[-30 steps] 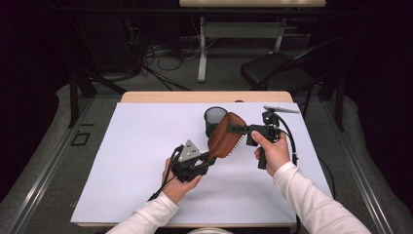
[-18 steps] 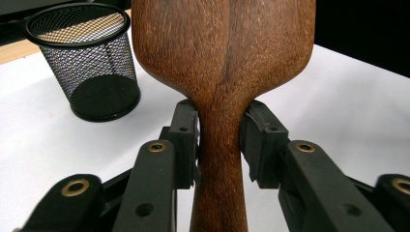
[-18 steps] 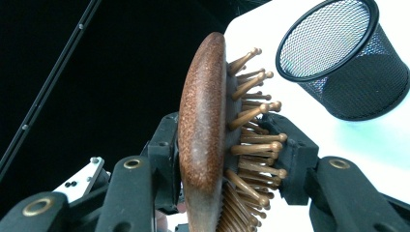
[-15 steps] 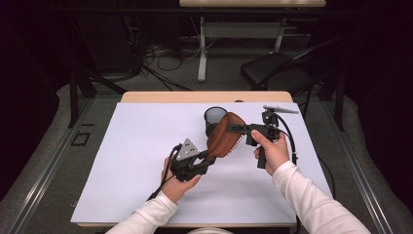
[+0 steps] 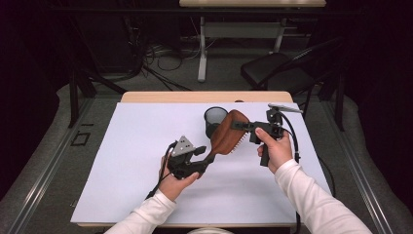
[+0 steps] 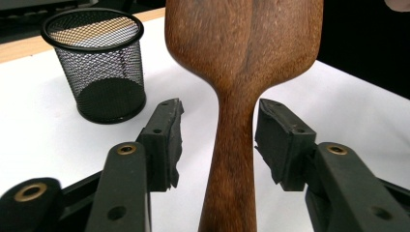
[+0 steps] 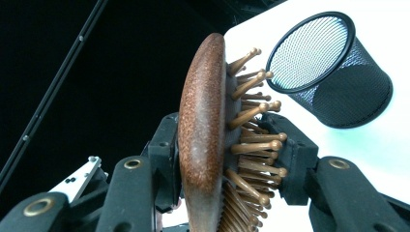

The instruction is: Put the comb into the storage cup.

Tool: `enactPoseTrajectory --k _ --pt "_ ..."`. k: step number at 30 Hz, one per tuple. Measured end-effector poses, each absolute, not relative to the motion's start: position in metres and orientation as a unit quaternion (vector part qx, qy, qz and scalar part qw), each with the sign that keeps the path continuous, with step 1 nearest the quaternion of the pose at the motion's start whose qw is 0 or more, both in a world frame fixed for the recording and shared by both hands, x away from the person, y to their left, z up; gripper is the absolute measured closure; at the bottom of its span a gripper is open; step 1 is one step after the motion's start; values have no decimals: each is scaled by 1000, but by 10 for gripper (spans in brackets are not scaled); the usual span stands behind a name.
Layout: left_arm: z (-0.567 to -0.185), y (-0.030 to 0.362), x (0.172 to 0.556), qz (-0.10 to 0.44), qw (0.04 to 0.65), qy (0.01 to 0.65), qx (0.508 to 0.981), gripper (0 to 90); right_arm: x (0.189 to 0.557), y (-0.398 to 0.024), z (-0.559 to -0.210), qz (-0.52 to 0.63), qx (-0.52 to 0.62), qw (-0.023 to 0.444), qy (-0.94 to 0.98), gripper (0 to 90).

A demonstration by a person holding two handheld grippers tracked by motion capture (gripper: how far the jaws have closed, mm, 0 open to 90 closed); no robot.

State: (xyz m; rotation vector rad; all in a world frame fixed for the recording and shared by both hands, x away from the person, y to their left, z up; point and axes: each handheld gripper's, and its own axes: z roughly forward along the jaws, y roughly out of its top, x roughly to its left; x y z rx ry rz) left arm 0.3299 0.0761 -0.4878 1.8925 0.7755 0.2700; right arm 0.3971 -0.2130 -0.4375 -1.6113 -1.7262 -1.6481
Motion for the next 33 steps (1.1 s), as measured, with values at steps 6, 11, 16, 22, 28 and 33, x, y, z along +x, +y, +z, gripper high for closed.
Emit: enactPoseTrajectory --k 6,11,16,22,28,33 --pt "-486 80 335 97 517 333 783 449 400 -220 -437 -574 -560 129 -583 520" --pt "-484 85 340 90 521 340 778 408 402 -225 -436 -575 -564 123 -580 520" --pt "-482 89 345 90 521 352 773 356 402 -228 -435 -576 -564 120 -579 520" --pt "-482 96 351 102 521 360 767 327 403 -230 -434 -573 -565 118 -582 519" --pt "-481 103 357 119 521 357 766 326 405 -231 -432 -576 -566 114 -579 519" --pt "-479 108 358 134 512 367 765 321 408 -230 -429 -573 -568 111 -580 519"
